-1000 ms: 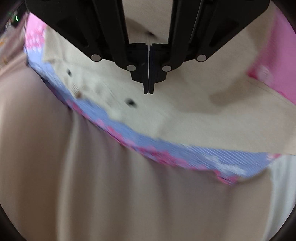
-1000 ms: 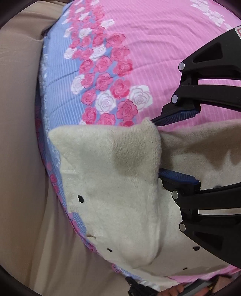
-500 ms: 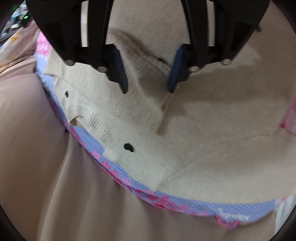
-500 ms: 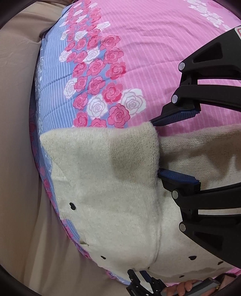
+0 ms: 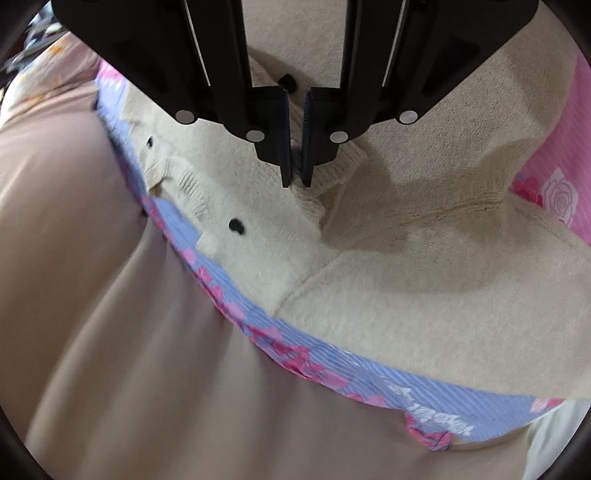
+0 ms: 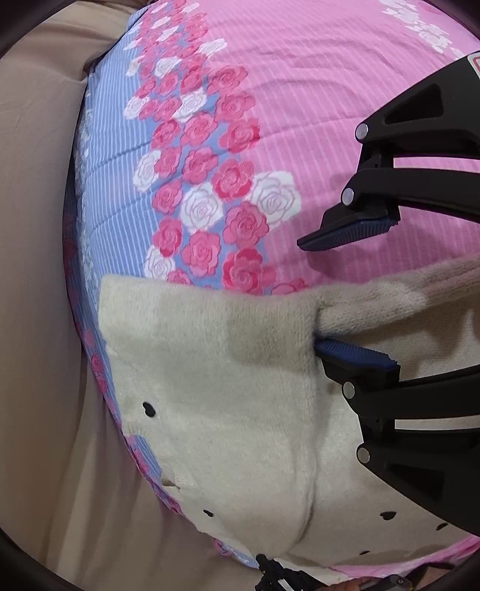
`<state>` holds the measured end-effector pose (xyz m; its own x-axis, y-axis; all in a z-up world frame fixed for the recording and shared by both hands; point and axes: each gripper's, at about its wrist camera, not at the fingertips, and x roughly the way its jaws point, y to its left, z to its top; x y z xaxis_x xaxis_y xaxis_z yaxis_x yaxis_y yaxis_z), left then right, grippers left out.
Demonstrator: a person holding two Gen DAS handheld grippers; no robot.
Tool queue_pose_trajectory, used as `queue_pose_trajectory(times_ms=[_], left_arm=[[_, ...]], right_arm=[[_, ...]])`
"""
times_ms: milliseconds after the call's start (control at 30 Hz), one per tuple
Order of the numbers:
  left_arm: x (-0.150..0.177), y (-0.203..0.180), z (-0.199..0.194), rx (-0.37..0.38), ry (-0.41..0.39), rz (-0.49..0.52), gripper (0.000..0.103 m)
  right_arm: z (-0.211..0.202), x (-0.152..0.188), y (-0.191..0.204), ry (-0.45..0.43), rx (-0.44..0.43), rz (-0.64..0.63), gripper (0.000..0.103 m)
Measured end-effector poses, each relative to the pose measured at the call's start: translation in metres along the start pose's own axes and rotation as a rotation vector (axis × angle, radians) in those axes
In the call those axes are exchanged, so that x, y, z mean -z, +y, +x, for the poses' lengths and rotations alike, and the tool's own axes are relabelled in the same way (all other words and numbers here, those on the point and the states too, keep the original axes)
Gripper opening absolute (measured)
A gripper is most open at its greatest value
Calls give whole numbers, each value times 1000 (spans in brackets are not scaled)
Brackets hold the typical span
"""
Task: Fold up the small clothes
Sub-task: 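Grasp the other sleeve with the left gripper, then fold the held sleeve across the body with the left gripper, release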
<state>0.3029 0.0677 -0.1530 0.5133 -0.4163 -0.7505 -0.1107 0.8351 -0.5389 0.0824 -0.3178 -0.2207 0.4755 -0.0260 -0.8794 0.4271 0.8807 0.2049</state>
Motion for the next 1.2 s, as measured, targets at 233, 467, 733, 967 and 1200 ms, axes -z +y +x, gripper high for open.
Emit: queue_pose_trajectory(times_ms=[233,467,733,967,1200], left_arm=[[1,0,10,-65,6,44,4],[7,4,-2,-88,9,86,6],[14,-3,-9,-171,-17,95,6],[10,20,-26,-175,-42,43,7],[-30,142,-98,-237,-253,-306,33]], right_arm=[[4,0,-20,-10,21,61,9],[-65,4,-8,-60,13,-59,20],[-88,-93,22,-146,-79,-114,4],[-2,-138,14,-2,54,-102,3],[-85,-89,34,-97,27,-155,13]])
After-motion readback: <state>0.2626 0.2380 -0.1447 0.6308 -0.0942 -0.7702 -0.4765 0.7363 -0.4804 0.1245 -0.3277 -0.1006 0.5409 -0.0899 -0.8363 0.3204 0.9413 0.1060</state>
